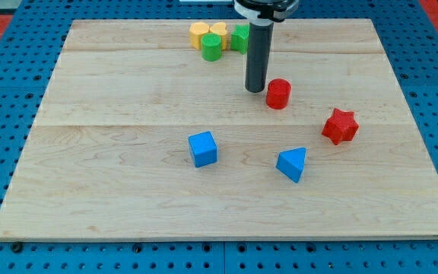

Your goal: Slide the red circle closer to the red star

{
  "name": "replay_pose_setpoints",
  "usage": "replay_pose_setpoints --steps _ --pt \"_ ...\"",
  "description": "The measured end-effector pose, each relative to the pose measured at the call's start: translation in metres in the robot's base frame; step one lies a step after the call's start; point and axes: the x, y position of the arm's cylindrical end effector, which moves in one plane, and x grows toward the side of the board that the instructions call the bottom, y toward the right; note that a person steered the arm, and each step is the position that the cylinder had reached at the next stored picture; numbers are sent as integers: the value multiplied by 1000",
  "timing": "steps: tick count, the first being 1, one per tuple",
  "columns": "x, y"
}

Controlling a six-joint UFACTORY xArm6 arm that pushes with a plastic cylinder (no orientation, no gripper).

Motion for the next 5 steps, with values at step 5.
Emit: replay_pose_setpoints --steps 5 --pt "43 -50"
